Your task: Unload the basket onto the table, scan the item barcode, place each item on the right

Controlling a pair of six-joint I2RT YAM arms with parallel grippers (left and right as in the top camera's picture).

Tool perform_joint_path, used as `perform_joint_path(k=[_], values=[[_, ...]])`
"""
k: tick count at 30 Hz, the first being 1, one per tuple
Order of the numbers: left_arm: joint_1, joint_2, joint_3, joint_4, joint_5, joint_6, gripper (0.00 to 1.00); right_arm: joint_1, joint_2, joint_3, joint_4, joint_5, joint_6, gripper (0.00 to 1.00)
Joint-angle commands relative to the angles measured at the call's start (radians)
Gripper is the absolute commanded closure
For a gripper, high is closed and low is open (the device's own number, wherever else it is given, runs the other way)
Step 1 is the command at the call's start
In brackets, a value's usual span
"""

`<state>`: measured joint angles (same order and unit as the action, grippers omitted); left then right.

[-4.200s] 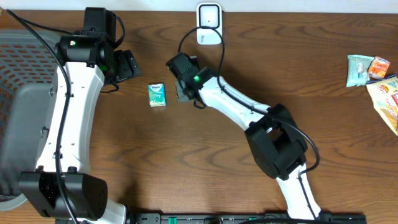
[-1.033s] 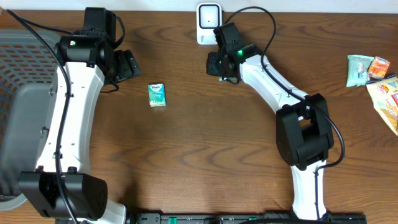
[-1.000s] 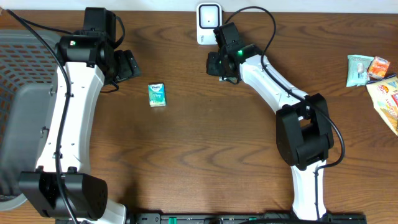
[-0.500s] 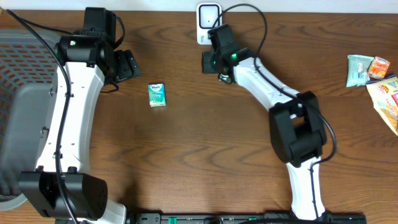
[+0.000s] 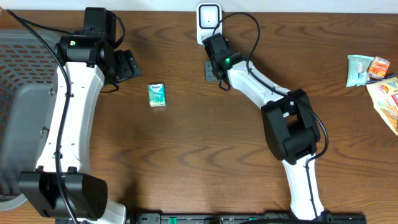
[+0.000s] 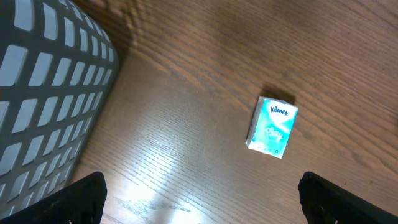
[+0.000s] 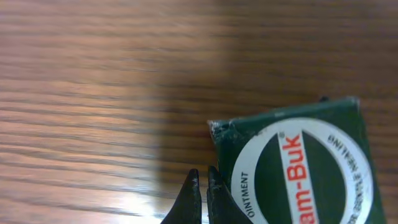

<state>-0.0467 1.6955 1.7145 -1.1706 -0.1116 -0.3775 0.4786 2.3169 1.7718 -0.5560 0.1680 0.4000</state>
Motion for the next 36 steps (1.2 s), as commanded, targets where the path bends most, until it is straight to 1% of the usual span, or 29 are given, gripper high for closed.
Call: perform_joint_path(k=[1,9,11,13,15,19,20,21,24,27,30,33,36], values=[[0.003,0.005,0.002,-0.003,-0.016,0.002,0.02,-0.018,-0.025,0.001,-0.032,0.047,0.014,0.99],[0.003,0.005,0.002,-0.003,-0.016,0.002,0.02,-0.041,-0.136,0.001,-0.122,0.051,0.014,0.99],[0.003,0.005,0.002,-0.003,-0.016,0.002,0.02,-0.050,-0.169,0.001,-0.126,0.051,-0.002,0.96],[0.003,0.005,0.002,-0.003,-0.016,0.002,0.02,-0.063,-0.196,0.001,-0.125,0.050,-0.029,0.91],[0.003,0.005,0.002,-0.003,-0.016,0.002,0.02,-0.077,-0.212,0.001,-0.120,0.042,-0.068,0.80],[0.003,0.005,0.002,-0.003,-0.016,0.002,0.02,-0.116,-0.212,0.001,-0.111,-0.004,-0.163,0.42],[0.003,0.005,0.002,-0.003,-0.016,0.002,0.02,-0.131,-0.207,0.001,-0.111,-0.014,-0.178,0.37],[0.003,0.005,0.002,-0.003,-0.016,0.002,0.02,-0.142,-0.203,0.001,-0.108,-0.021,-0.189,0.35],[0.003,0.005,0.002,-0.003,-0.016,0.002,0.02,-0.180,-0.187,0.001,-0.072,-0.088,-0.287,0.26],[0.003,0.005,0.002,-0.003,-0.016,0.002,0.02,-0.211,-0.168,0.001,-0.023,-0.219,-0.372,0.20],[0.003,0.005,0.002,-0.003,-0.016,0.002,0.02,-0.234,-0.147,0.001,0.021,-0.334,-0.426,0.15],[0.003,0.005,0.002,-0.003,-0.016,0.002,0.02,-0.241,-0.111,0.001,0.070,-0.362,-0.429,0.10],[0.003,0.005,0.002,-0.003,-0.016,0.002,0.02,-0.237,-0.069,0.001,0.100,-0.362,-0.473,0.07]])
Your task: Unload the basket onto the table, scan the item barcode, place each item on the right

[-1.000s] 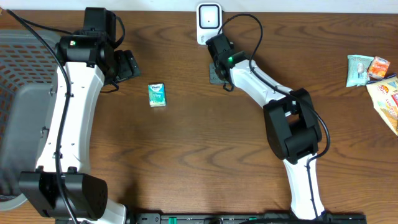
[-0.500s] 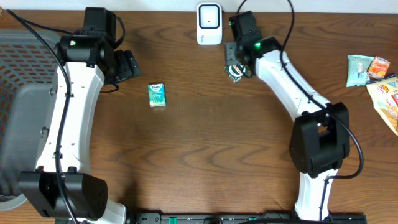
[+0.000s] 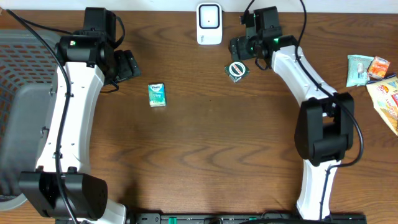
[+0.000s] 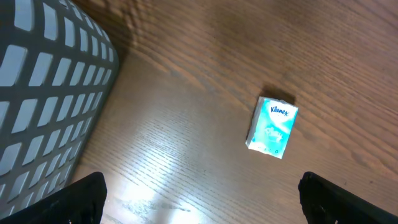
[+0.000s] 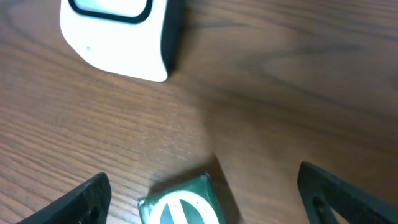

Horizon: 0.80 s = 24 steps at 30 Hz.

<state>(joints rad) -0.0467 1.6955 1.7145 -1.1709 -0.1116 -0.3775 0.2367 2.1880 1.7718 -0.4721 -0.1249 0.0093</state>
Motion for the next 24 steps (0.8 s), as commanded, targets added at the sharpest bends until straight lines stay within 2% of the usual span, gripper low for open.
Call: perform_joint_path(k=[1,8,19,21,24], values=[[0.003,0.005,0.002,-0.003,-0.016,0.002,0.02,0.006,0.074,0.001,0.019,-0.069,-0.100,0.06],[0.003,0.005,0.002,-0.003,-0.016,0.002,0.02,0.020,0.117,0.001,0.003,-0.069,-0.183,0.04],[0.003,0.005,0.002,-0.003,-0.016,0.002,0.02,0.029,0.151,0.001,-0.045,-0.069,-0.228,0.05],[0.003,0.005,0.002,-0.003,-0.016,0.002,0.02,0.030,0.158,0.001,-0.053,-0.068,-0.228,0.07],[0.003,0.005,0.002,-0.003,-0.016,0.002,0.02,0.030,0.158,0.001,-0.060,-0.068,-0.228,0.16]])
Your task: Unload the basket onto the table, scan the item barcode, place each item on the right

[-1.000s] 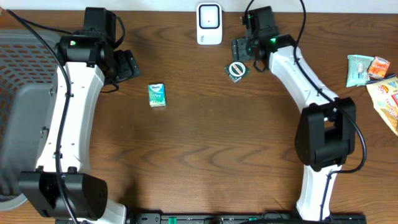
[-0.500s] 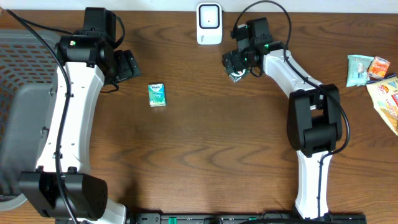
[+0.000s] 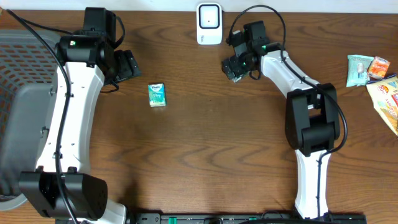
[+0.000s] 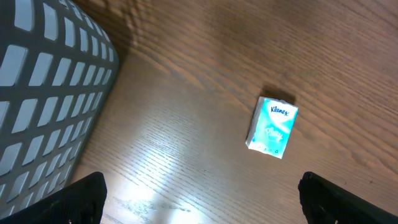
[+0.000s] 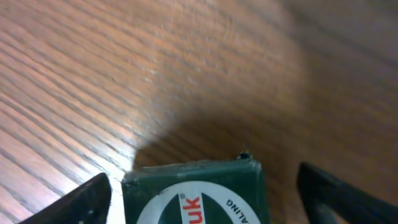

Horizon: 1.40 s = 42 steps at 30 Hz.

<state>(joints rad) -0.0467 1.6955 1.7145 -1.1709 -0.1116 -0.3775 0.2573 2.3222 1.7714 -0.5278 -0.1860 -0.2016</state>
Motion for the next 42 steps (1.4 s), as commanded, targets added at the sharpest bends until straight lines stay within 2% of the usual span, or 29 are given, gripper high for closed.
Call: perform_joint_path(k=[1,9,15,21,26,30,36,42], values=[[0.003,0.005,0.002,-0.003,-0.016,0.002,0.02,0.009,0.024,0.001,-0.004,-0.007,-0.017,0.18],[0.003,0.005,0.002,-0.003,-0.016,0.002,0.02,0.011,0.025,0.001,-0.033,-0.004,-0.025,0.18],[0.003,0.005,0.002,-0.003,-0.016,0.002,0.02,0.012,0.025,0.001,-0.037,-0.008,-0.024,0.42],[0.003,0.005,0.002,-0.003,-0.016,0.002,0.02,0.013,0.025,0.001,-0.047,-0.008,-0.023,0.41],[0.003,0.005,0.002,-0.003,-0.016,0.002,0.02,0.012,0.010,0.002,-0.060,-0.008,0.094,0.55],[0.003,0.005,0.002,-0.003,-0.016,0.002,0.02,0.009,-0.029,0.002,-0.069,-0.027,0.190,0.55],[0.003,0.005,0.002,-0.003,-0.016,0.002,0.02,-0.016,-0.100,0.002,-0.098,-0.249,0.278,0.53],[0.003,0.005,0.002,-0.003,-0.016,0.002,0.02,-0.083,-0.117,0.001,-0.087,-0.676,0.375,0.54]])
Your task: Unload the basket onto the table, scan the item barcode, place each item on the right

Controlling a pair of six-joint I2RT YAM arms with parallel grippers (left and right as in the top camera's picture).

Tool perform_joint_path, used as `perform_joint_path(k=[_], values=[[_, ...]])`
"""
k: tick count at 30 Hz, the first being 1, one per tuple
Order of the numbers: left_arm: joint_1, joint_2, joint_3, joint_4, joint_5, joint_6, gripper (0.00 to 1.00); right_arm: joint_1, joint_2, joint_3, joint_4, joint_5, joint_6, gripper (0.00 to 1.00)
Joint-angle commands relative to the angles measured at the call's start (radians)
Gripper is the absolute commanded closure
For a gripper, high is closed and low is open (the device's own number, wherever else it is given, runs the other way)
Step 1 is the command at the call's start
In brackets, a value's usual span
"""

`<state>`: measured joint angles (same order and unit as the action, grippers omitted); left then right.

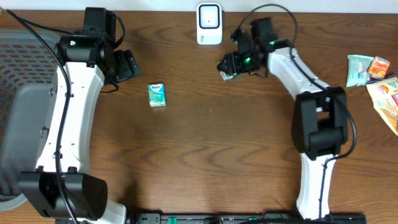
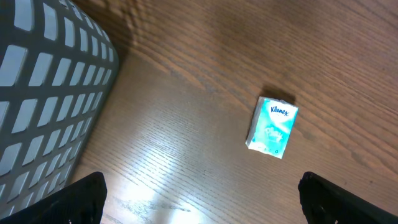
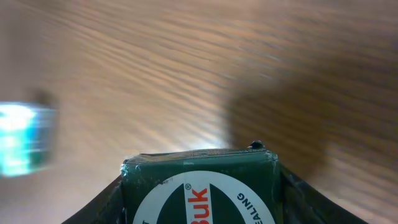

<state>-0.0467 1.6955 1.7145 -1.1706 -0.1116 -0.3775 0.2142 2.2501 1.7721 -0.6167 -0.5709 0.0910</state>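
The green Zam-Buk ointment box [image 3: 199, 186] sits squeezed between my right gripper's fingers [image 3: 102, 202], with its round white label facing the wrist camera. In the overhead view my right gripper [image 1: 231, 64] holds the box [image 1: 226, 70] just right of and below the white barcode scanner [image 1: 209, 23] at the table's far edge. The box casts a shadow on the wood and looks raised off it. My left gripper [image 1: 127, 65] hangs open at the far left with nothing between its fingers [image 2: 81, 199].
A teal Kleenex pack [image 1: 157, 95] [image 2: 272, 127] lies on the table between the two arms. A grey slatted basket [image 1: 25, 93] [image 2: 43, 87] fills the left side. Snack packets [image 1: 373, 68] lie at the right edge.
My right gripper was open with its fingers wide on either side of the ointment box on the table. Now it is shut on the box, a little further left. The left arm has not moved.
My right gripper was shut, its tip against the ointment box below the scanner. Then it stood open behind the box, which lay further right. Then it was open around the box, and now it grips it. The left arm stayed still throughout.
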Motion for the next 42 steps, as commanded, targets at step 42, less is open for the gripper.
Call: perform_joint_path(k=[42], values=[[0.003,0.005,0.002,-0.003,-0.016,0.002,0.02,0.014,-0.045,0.000,0.153,-0.739,0.167,0.55]])
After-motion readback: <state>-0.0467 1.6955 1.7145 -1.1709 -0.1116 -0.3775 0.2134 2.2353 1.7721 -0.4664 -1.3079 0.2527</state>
